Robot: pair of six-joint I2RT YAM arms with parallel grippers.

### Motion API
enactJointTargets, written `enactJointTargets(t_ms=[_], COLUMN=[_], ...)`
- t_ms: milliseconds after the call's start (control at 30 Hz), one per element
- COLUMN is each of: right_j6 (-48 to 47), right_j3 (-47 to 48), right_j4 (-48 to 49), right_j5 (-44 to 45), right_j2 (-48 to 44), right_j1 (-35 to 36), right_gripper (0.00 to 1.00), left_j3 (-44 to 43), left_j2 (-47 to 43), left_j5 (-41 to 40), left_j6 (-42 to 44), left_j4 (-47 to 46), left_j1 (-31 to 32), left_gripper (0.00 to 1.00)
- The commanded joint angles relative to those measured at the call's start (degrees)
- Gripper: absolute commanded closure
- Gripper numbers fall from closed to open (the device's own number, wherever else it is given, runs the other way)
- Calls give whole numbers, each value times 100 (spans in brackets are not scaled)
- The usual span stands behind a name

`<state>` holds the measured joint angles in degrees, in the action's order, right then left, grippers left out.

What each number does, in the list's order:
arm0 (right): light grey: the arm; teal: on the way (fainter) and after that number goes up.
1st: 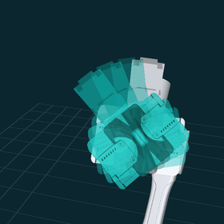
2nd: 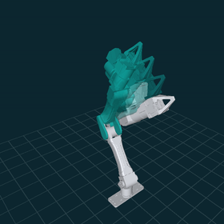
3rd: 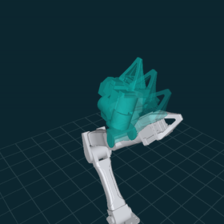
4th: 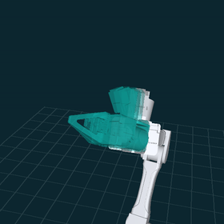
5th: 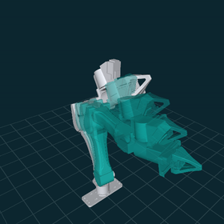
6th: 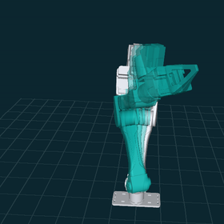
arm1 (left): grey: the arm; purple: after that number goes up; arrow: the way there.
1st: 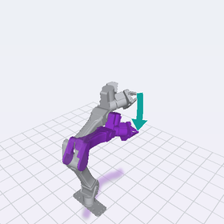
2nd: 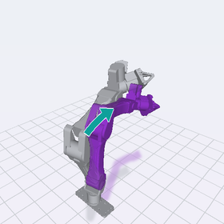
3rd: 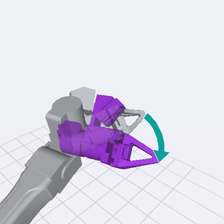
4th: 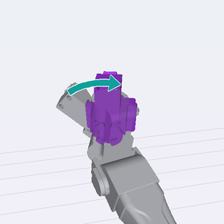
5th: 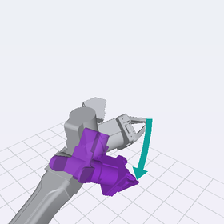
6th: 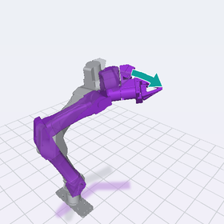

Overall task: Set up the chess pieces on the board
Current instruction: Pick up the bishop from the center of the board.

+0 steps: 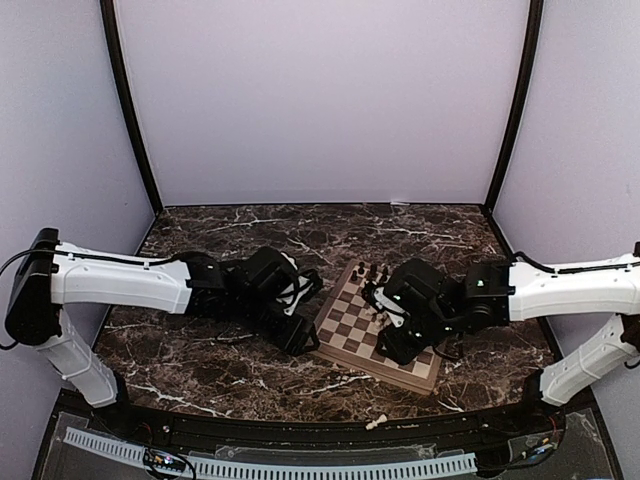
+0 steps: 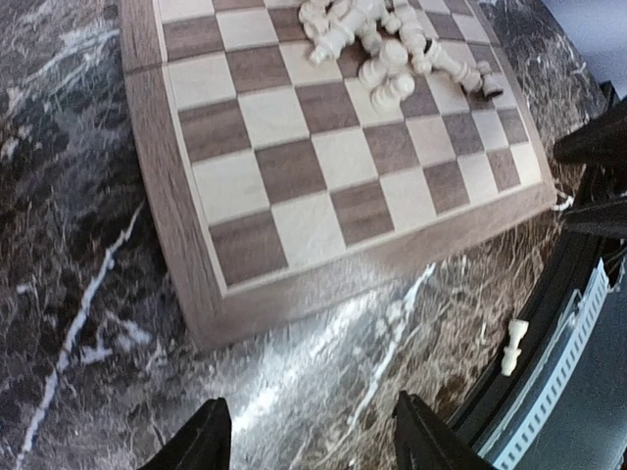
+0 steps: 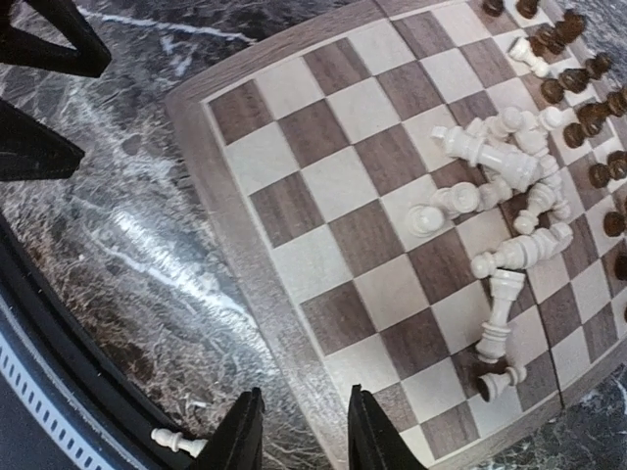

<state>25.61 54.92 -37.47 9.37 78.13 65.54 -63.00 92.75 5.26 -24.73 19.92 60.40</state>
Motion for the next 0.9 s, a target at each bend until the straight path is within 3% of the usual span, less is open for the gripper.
enactJointTargets(t_ms=[0,133,433,600,867], right_j6=[-591,-872,-802,-688,-941], right_j3=[-310,-401,-289,-81,259], right_j4=[637,511,-4,-554,-995], right_j5=[-862,-910,-1180,-1004,-793], right_j2=[-418,-175,348,582,1117], right_j1=[347,861,1401,1912,2141], right_gripper=[64,64,70,69,64], left_j3=[808,1281,1383,1507,1707], left_j2=[-908,-1427,-1760,-1903,-2052], left_j5=[373,357,262,235,284], left_j6=[233,174,268,400,406], left_j4=[-424,-565,-401,-462,-703], left_j1=[81,103,103,103,103], left_gripper=[41,41,41,41,40])
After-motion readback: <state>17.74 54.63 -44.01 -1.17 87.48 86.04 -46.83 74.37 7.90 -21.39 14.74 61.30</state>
